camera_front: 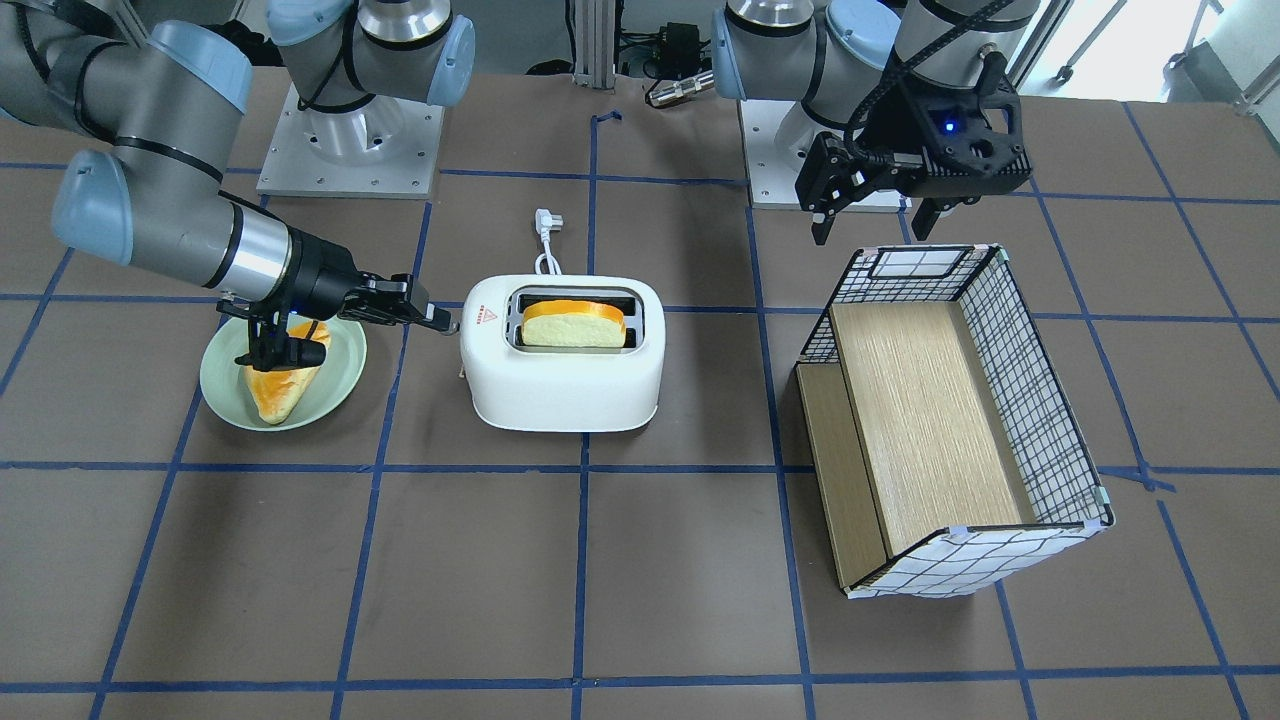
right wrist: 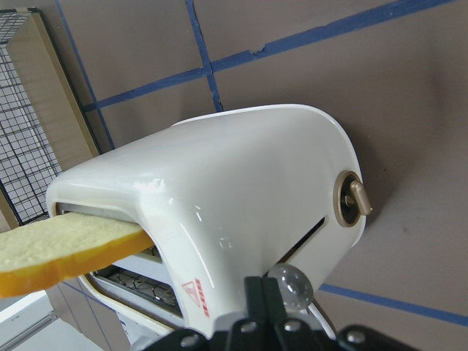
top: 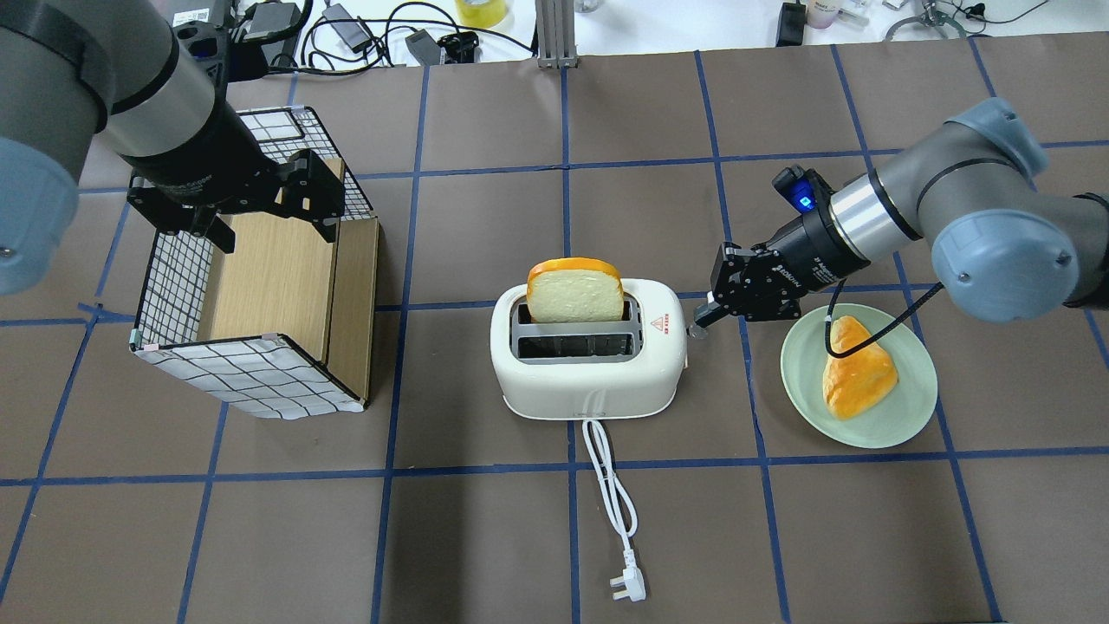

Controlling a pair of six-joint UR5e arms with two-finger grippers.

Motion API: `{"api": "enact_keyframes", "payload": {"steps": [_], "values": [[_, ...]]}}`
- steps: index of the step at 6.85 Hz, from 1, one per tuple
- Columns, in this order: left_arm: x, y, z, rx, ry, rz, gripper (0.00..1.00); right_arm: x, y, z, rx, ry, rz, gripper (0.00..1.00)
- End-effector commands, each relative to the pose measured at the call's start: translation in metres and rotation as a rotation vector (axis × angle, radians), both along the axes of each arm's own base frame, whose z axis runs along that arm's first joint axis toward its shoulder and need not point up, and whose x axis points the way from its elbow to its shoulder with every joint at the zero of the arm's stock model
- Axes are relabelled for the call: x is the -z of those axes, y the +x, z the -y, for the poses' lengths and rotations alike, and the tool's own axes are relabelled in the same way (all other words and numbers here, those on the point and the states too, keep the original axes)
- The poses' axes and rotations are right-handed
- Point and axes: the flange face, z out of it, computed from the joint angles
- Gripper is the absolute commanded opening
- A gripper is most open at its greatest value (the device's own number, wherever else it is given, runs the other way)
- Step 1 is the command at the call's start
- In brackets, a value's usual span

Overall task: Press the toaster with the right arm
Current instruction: 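Position the right gripper on top of the toaster lever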

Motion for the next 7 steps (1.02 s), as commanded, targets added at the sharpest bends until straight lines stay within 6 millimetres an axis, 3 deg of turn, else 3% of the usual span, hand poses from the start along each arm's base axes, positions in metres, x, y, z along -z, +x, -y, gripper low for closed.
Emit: {"api": "enact_keyframes", "payload": {"steps": [1, 7], "values": [[0.000, 0.000, 0.000, 0.000, 0.000, 0.000, 1.00, 0.008, 0.002, -0.004, -0.001, 0.010, 0.007, 0.00], [0.000, 0.000, 0.000, 0.000, 0.000, -0.001, 1.00, 0.021, -0.001, 0.005, -0.006, -0.029, -0.001, 0.00]]}}
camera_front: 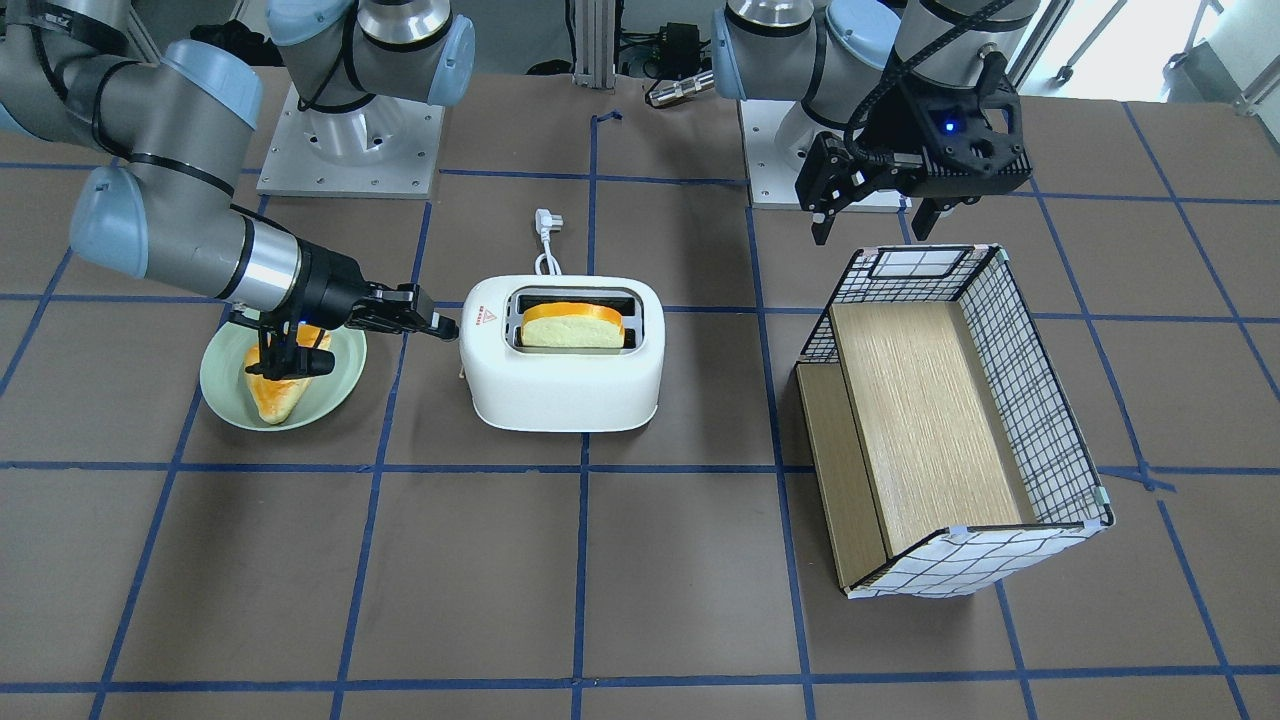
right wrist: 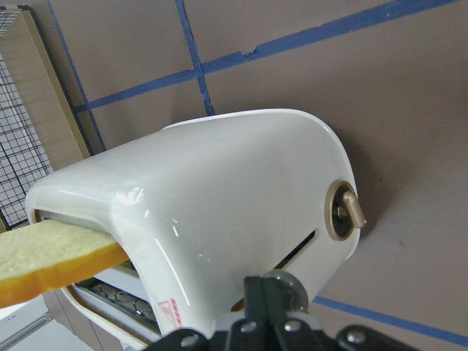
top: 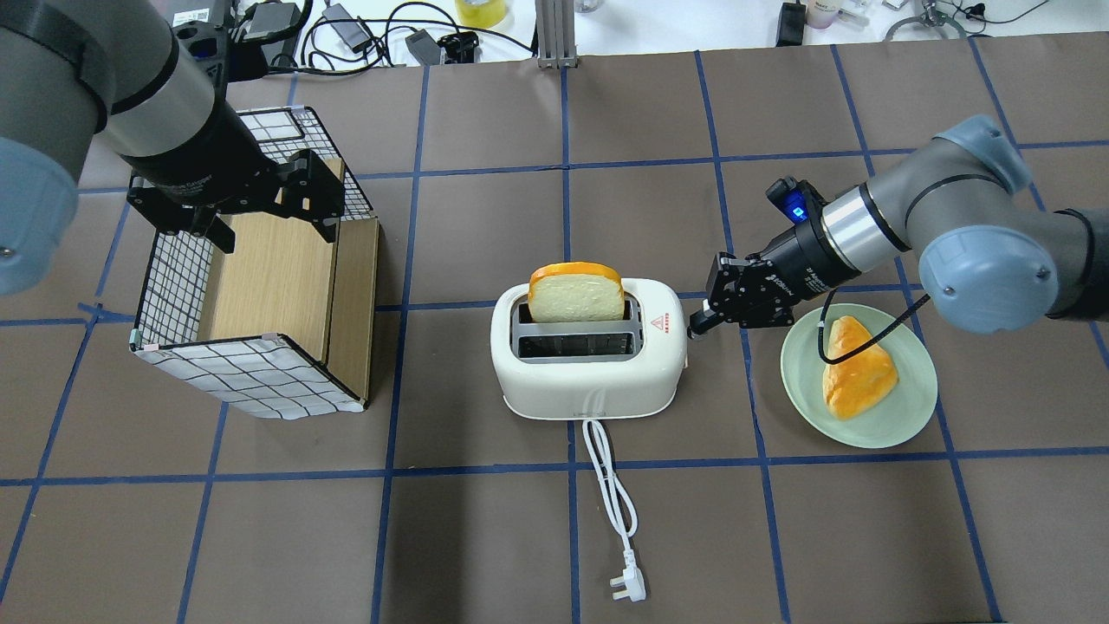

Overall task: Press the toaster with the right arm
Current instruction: 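Position the right gripper on top of the toaster lever, then press the toaster lever down with the right gripper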

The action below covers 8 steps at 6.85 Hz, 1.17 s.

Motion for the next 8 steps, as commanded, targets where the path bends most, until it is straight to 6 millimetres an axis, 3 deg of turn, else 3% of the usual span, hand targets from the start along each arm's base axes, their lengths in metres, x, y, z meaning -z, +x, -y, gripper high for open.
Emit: {"api": "enact_keyframes", "payload": {"steps": [1, 8], "values": [[0.000, 0.000, 0.000, 0.000, 0.000, 0.000, 1.00, 0.004, -0.001, 0.003, -0.005, -0.015, -0.003, 0.00], [0.000, 0.000, 0.000, 0.000, 0.000, -0.001, 1.00, 0.038, 0.001, -0.008, -0.009, -0.050, -0.019, 0.00]]}}
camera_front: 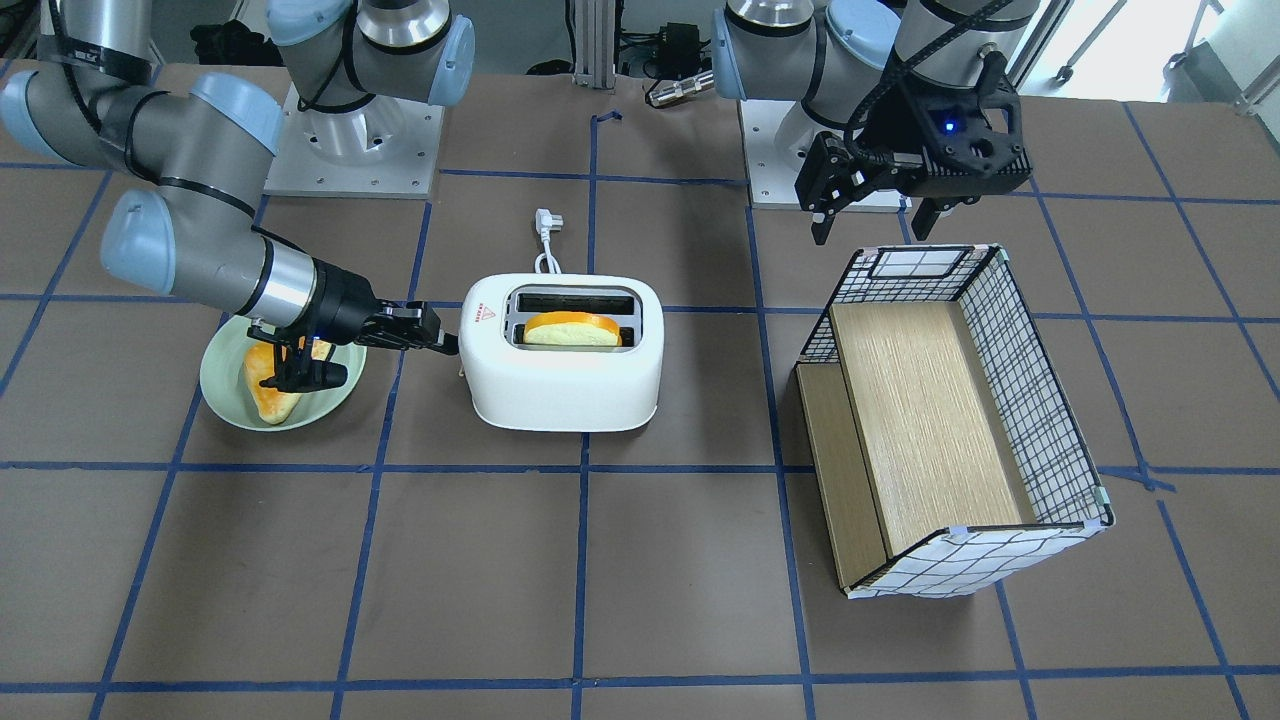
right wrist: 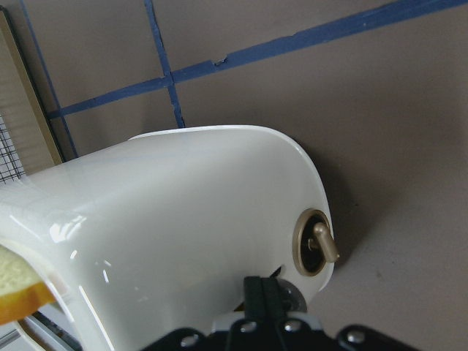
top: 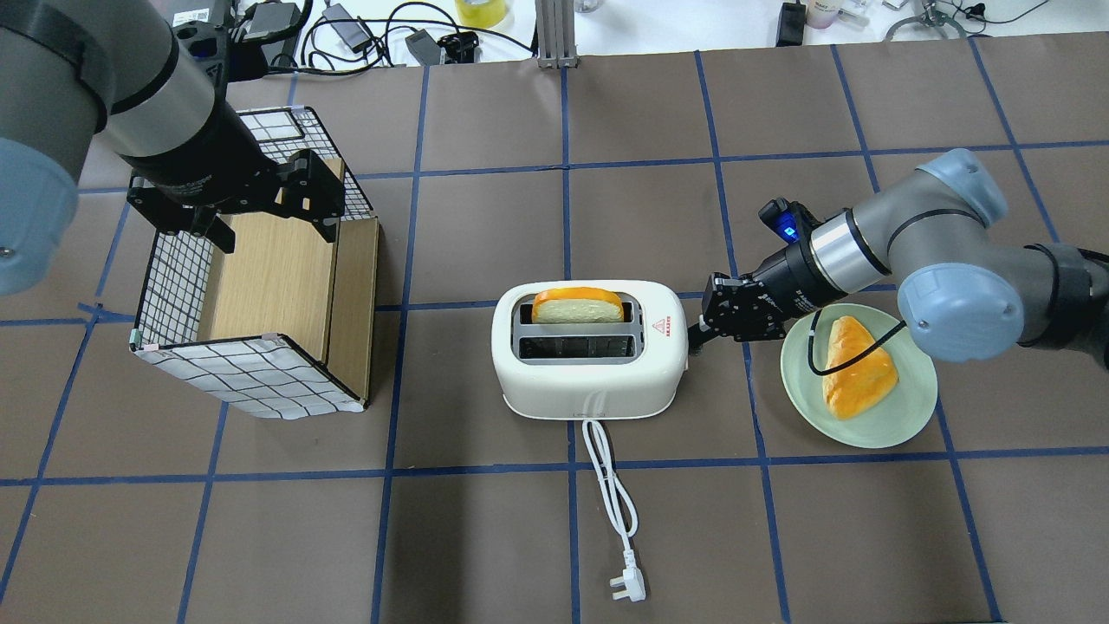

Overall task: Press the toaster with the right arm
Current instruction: 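Press the toaster lever down with the right gripper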

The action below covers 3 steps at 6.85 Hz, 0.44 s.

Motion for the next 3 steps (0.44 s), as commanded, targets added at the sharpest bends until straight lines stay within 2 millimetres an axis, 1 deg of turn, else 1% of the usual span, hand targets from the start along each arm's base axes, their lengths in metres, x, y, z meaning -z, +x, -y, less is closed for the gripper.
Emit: {"api": "enact_keyframes", "payload": {"steps": [1, 3], "values": [[0.0000, -0.0001, 0.0000, 0.000, 0.000, -0.001, 1.00, 0.0052, -0.0003, -0.0002, -0.001, -0.008, -0.005, 0.00], [0.0000, 0.0001, 0.0000, 0.000, 0.000, 0.001, 1.00, 0.0067, -0.0003, 0.0001, -0.001, -0.010, -0.005, 0.00]]}}
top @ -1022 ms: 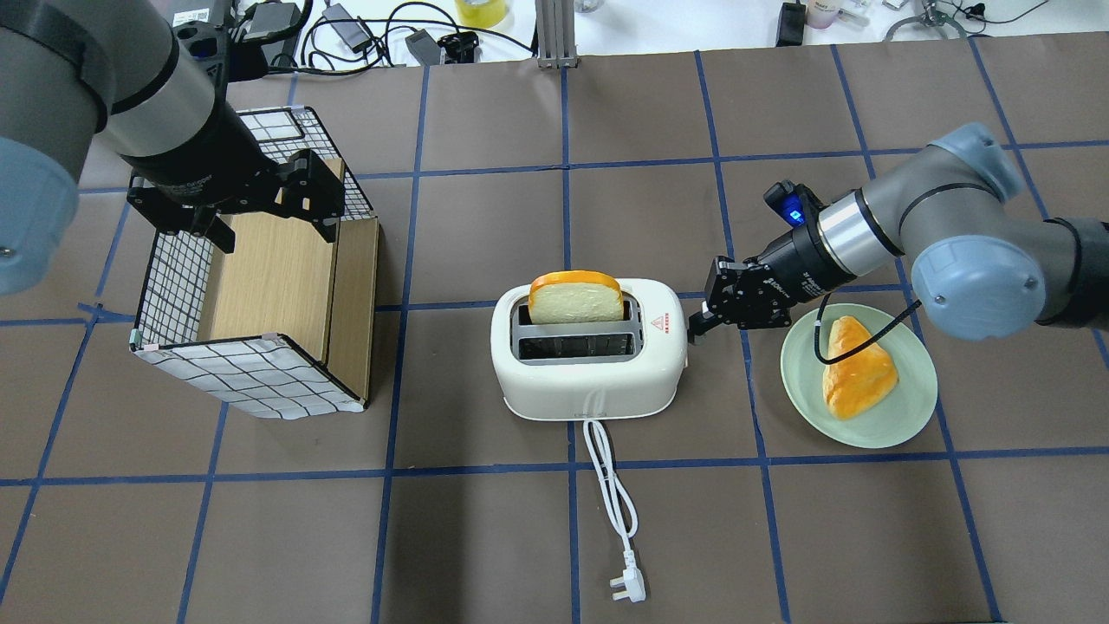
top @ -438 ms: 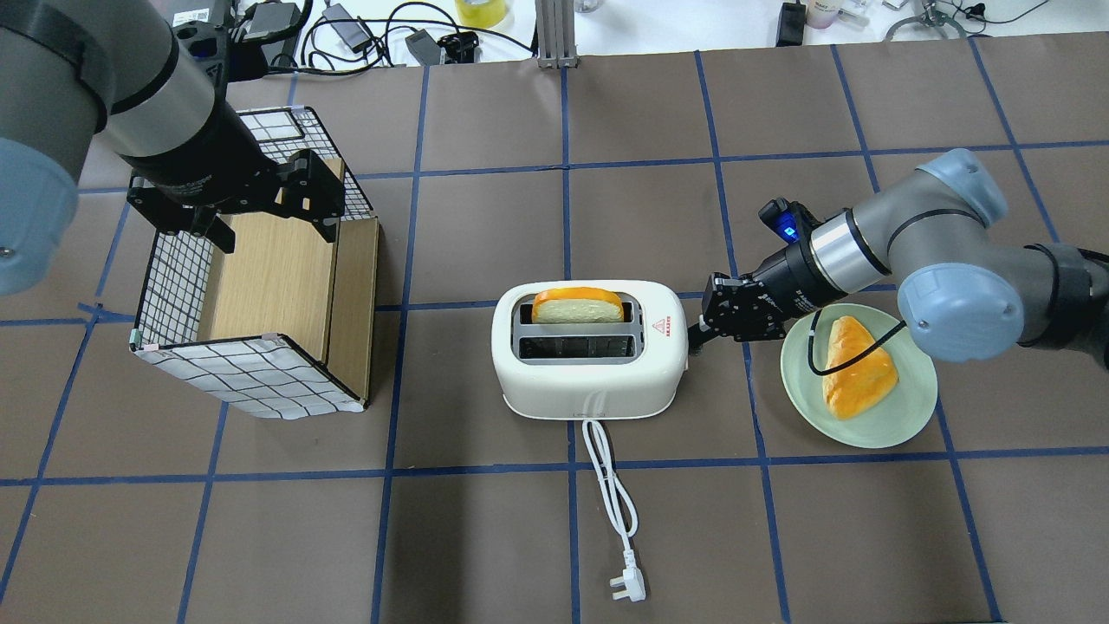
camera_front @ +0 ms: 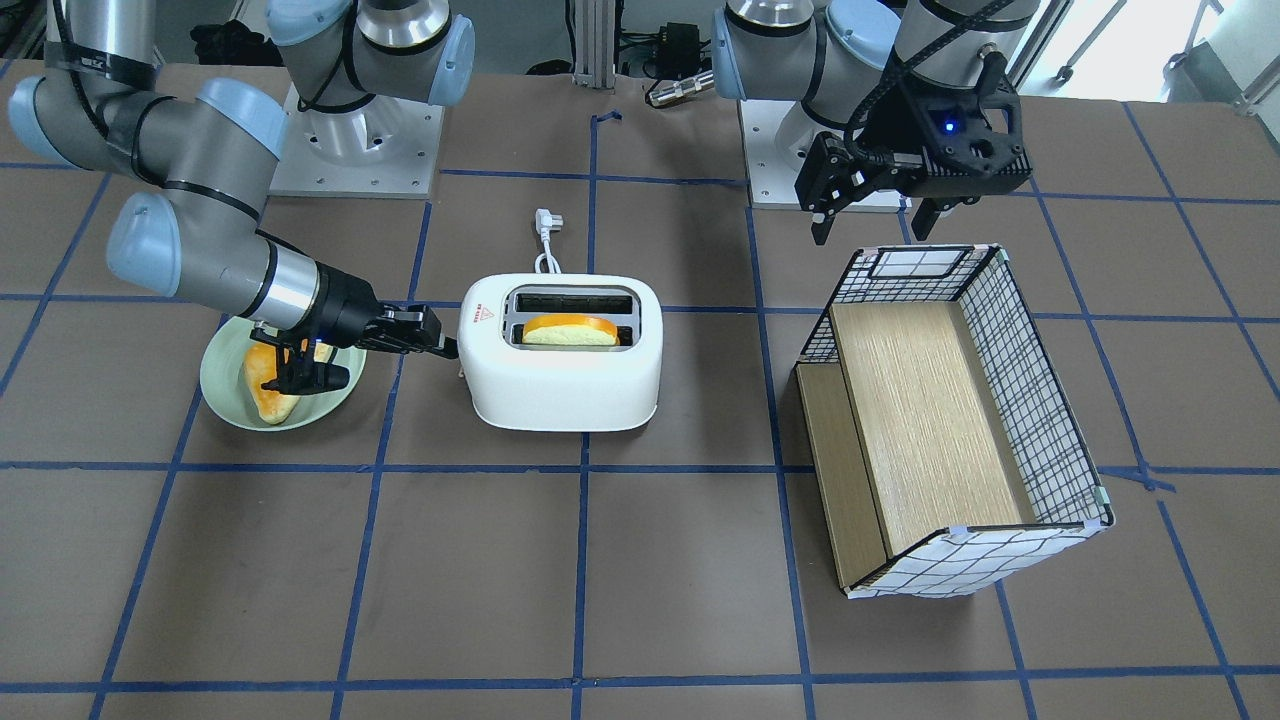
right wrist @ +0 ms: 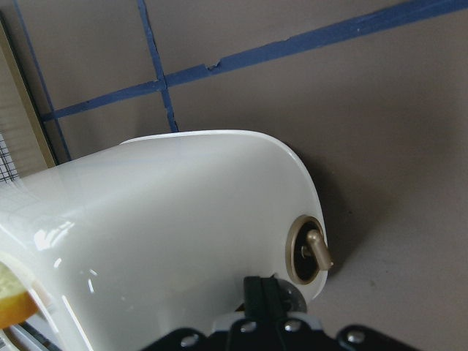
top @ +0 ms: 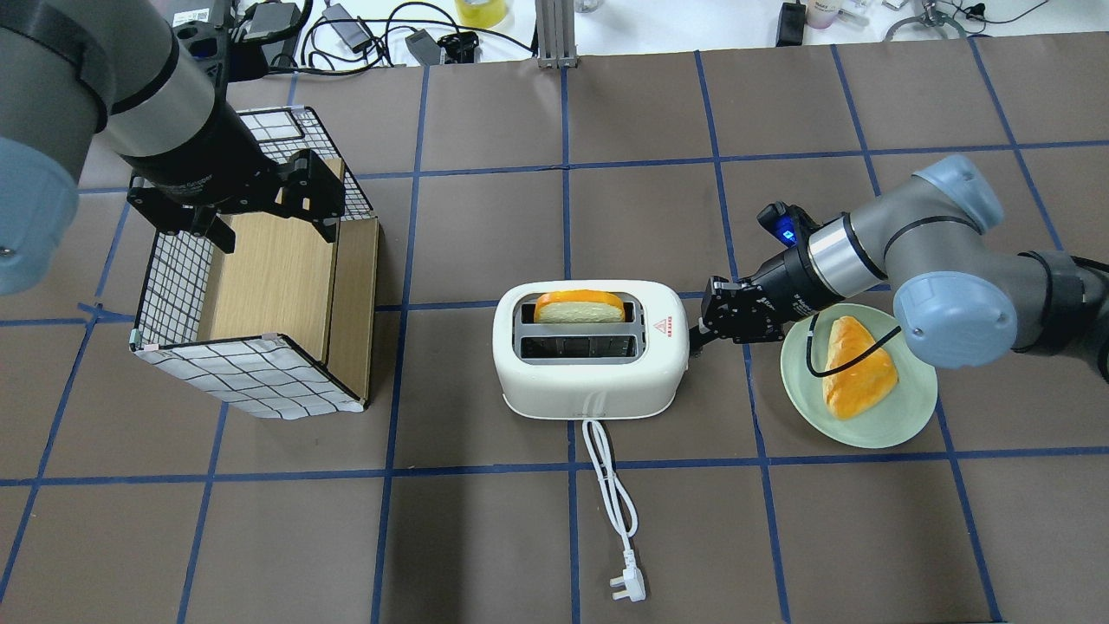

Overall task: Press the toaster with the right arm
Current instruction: 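Press the toaster lever down with the right gripper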

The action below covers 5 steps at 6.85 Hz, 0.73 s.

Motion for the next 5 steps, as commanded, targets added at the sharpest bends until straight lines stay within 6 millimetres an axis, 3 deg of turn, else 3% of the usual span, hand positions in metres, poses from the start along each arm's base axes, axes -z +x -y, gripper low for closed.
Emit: {"api": "enact_keyframes", "payload": {"steps": [1, 5], "values": [[0.0000, 0.0000, 0.0000, 0.000, 0.000, 0.000, 1.00, 0.0025, 0.0004, 0.0002, -0.001, 0.003, 0.000, 0.00], [0.0000, 0.0000, 0.0000, 0.000, 0.000, 0.000, 1.00, -0.0026, -0.0012, 0.0018, 0.010, 0.002, -0.011, 0.00]]}}
